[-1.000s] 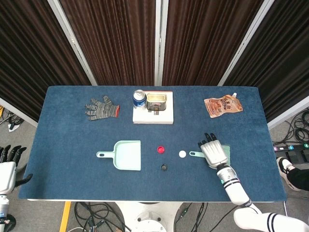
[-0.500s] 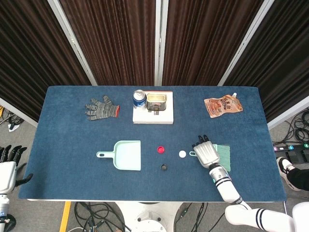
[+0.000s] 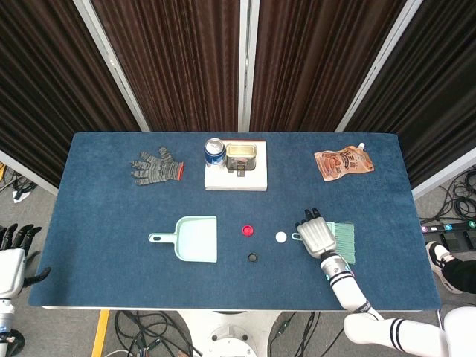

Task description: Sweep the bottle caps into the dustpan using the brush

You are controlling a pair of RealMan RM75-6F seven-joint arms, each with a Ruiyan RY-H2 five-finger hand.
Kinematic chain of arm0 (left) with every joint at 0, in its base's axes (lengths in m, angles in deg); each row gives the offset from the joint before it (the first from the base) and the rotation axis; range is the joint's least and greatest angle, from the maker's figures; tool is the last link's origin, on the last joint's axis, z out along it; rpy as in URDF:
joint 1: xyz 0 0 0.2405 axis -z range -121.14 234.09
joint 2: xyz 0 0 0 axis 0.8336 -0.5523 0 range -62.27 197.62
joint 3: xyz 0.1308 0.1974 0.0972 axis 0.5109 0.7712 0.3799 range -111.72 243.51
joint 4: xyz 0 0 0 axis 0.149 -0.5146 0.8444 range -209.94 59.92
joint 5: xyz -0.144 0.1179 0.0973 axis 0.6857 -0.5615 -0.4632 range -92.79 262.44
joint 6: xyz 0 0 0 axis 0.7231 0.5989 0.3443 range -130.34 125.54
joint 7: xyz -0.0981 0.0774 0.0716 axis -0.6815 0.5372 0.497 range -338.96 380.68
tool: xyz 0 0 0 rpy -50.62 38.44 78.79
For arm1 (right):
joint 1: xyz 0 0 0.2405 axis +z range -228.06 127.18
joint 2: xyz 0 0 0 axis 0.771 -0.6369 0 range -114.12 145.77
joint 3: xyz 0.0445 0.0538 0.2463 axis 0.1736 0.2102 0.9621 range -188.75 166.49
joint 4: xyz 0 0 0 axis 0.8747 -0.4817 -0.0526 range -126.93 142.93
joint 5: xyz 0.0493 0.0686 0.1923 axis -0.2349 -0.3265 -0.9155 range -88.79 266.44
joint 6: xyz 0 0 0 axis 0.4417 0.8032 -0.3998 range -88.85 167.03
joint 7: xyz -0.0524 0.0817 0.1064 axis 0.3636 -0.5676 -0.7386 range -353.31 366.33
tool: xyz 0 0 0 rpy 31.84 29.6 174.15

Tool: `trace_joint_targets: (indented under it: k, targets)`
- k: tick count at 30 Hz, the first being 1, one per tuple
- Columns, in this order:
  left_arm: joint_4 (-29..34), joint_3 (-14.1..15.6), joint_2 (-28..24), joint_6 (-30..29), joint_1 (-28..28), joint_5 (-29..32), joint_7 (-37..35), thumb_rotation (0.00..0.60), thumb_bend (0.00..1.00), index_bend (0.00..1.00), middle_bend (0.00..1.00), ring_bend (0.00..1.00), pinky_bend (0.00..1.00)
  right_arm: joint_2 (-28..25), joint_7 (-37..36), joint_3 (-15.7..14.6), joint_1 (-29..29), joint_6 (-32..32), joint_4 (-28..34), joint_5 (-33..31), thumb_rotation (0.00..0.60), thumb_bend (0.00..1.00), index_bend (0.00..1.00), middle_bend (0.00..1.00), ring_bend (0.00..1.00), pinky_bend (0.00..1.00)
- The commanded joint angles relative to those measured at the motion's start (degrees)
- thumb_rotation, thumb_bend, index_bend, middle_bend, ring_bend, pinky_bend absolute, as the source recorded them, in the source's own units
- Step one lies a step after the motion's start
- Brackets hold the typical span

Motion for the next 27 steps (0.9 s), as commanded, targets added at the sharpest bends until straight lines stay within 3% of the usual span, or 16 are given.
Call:
trace_joint_targets:
  k: [1,6,13,23,27]
  targets:
    - [-0.15,-0.04,0.06,0.09,-0.01,0.11,-0.19,0.6,0.16,0.17,0.13,0.02,0.04,0.2,-0.49,0.02,0.25,0.31,-0.21,-0.41,0.6,0.23,0.43,0.47,0.15,0.15]
    - [-0.54,-0.07,0.25,0.15,0.06,-0.06,-0.5,0.6,0.16,0.17,0.13,0.02,0.04,0.77,-1.58,-0.15,0.6,0.12,-0.96,-0.02,0.6,0.25,0.47,0.52,0.2,0.16]
    - [-0.5,-0.55,-0.77,1.22,1.46,-0.86,-0.06,0.6,0.16,0.17,0.13,0.02,0.04,-0.78,-4.05,-0.02,0.65,-0.59,-0.11,1.41,0.6,0.37,0.56,0.6,0.27,0.18]
    - [1.4,-2.17,-3.03,13.17,9.6,-0.62,-1.62,0.6,0.16,0.18,0.13,0.02,0.05,-13.18,-19.97,4.1,1.71,2.17,9.31,7.4,0.6,0.44,0.61,0.62,0.29,0.2]
    - [1.2,-3.33,-1.56,18.07,13.79,-0.01,-1.5,0.6,0.16,0.22,0.16,0.09,0.08,-17.6,-25.59,6.17,1.97,1.5,11.92,10.11,0.6,0.44,0.61,0.62,0.29,0.2]
